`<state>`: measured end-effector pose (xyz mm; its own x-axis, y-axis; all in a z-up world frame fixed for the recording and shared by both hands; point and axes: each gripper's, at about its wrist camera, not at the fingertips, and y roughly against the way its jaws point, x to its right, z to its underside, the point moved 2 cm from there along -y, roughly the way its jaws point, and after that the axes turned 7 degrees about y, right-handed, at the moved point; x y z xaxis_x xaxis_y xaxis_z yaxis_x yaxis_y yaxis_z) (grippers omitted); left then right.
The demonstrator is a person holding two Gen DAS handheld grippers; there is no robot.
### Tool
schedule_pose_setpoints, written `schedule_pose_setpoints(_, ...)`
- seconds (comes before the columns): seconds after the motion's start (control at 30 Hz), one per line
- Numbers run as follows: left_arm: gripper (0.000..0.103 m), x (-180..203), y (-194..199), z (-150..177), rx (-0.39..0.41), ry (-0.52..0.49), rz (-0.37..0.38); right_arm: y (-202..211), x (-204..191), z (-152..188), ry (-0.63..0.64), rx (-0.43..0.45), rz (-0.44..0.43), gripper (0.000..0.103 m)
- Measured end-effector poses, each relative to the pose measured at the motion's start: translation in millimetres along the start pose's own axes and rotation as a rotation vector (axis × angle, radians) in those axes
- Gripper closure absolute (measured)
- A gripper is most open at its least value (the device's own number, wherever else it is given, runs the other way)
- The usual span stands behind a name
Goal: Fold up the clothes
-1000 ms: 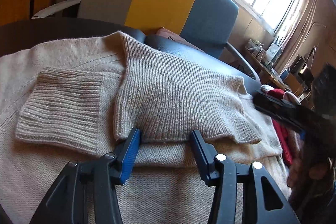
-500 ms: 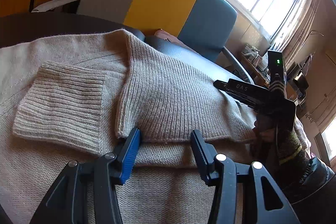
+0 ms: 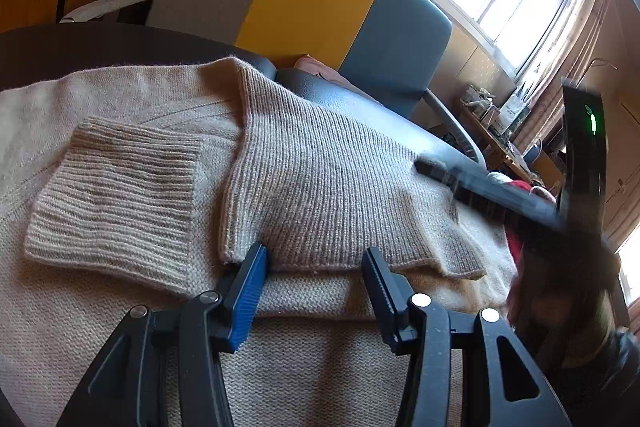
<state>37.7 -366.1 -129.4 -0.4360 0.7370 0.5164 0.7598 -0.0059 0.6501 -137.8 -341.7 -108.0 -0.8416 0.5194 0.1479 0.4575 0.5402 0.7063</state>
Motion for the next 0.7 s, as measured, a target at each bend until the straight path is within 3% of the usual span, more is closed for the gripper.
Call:
schedule_pose_setpoints(0.07, 0.055, -2.2, 2.6, -2.9, -0.01, 0.017, 0.01, -4.1, -0.2, 10.7, 0.003, -0.017, 0.01, 0.041)
schedule_pose_setpoints(0.13, 0.055, -2.7, 5.8, -9.7, -0.033, 0.031, 0.013, -5.6, 7.1, 16.3, -0.039, -0.018, 0.006, 0.025)
schedule_pose_setpoints(0.2, 0.055, -0.8, 14.6, -25.1, -0.001, 0.044, 0.021, -13.7, 20.3, 21.2, -0.115, -0.043, -0.032, 0.012)
schedule_pose_setpoints(0.3, 0.055, 6.9, 15.5, -61.7, 0.045, 0.028, 0.031, -17.3, 23.0, 24.0, -0.14, -0.047, -0.046, 0.01)
schedule_pose_setpoints(0.43, 0.056, 19.0, -17.2, -103.0, 0.034, -0.027, -0.032, -18.2, 20.0, 25.7, -0.129, -0.045, -0.036, 0.009)
schedule_pose_setpoints(0.57, 0.057, 18.4, -50.2, -119.1, -0.009, -0.059, -0.08, -22.8, 19.0, 25.1, -0.133, -0.041, -0.038, 0.008)
schedule_pose_setpoints(0.7, 0.058, 7.7, -79.4, -115.0, -0.05, -0.096, -0.114, -20.4, 17.2, 25.5, -0.136, -0.035, -0.039, 0.008)
